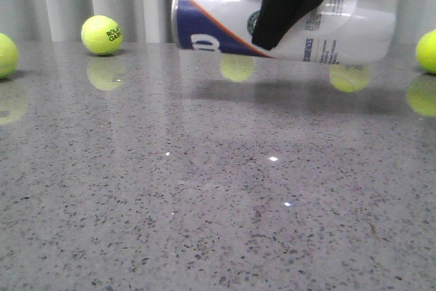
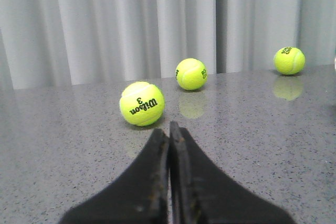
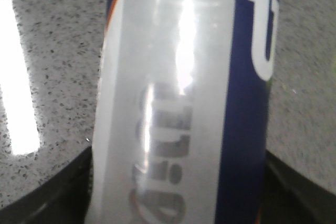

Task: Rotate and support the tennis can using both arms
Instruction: 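Carry the can toward the middle and lower it flat onto the table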

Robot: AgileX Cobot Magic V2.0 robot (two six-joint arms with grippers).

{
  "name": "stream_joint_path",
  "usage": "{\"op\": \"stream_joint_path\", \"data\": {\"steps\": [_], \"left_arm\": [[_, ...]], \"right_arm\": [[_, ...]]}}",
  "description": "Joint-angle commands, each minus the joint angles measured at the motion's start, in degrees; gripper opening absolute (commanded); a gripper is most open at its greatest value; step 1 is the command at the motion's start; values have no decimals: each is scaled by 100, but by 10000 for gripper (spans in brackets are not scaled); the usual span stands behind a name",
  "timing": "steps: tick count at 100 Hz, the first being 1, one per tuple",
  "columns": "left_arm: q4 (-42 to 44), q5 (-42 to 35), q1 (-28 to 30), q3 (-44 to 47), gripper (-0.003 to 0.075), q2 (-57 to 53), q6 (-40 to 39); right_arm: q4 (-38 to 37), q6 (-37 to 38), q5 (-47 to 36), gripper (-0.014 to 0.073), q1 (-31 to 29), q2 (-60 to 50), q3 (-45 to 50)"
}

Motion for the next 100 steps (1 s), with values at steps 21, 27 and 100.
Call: {"op": "stream_joint_path", "data": {"steps": [21, 27, 100], "left_arm": [[-4, -461, 9, 279, -21, -219, -55], [-4, -461, 9, 279, -21, -219, -55], [-4, -461, 9, 279, -21, -219, -55]], "right_arm": [[270, -1274, -169, 237, 271, 211, -194], [336, -1274, -163, 237, 271, 264, -194], [347, -949, -325, 647, 266, 443, -194]]}}
